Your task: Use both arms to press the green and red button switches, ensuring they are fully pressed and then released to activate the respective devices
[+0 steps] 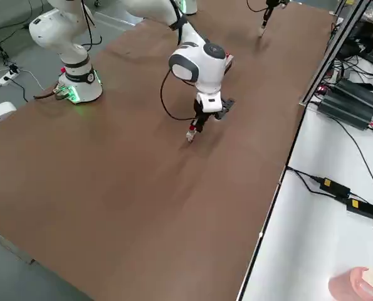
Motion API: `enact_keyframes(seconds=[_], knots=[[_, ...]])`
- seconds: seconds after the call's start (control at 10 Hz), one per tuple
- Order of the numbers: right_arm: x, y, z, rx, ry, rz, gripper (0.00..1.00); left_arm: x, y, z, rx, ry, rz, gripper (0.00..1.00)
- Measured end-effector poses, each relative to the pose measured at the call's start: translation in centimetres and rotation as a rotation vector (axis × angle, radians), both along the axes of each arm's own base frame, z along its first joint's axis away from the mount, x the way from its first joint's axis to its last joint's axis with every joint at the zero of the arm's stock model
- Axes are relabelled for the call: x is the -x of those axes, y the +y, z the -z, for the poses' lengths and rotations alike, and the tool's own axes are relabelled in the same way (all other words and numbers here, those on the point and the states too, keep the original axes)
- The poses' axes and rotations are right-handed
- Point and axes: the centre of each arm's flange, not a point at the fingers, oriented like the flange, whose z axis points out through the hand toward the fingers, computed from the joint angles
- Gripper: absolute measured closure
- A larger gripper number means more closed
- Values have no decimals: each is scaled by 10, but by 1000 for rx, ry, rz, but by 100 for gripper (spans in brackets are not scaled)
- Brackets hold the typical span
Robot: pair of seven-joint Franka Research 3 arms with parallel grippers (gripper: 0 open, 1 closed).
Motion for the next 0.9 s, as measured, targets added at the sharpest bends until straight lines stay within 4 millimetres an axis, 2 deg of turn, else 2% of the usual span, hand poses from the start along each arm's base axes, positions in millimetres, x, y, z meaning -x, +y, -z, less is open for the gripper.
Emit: enact_keyframes(seconds=[0.7, 0.9], knots=[[2, 0, 3, 0, 6, 1, 99, 0, 0, 0, 0, -3, -2, 99], [4, 0, 9, -1, 5, 0, 99, 0, 0, 0, 0, -4, -3, 99]])
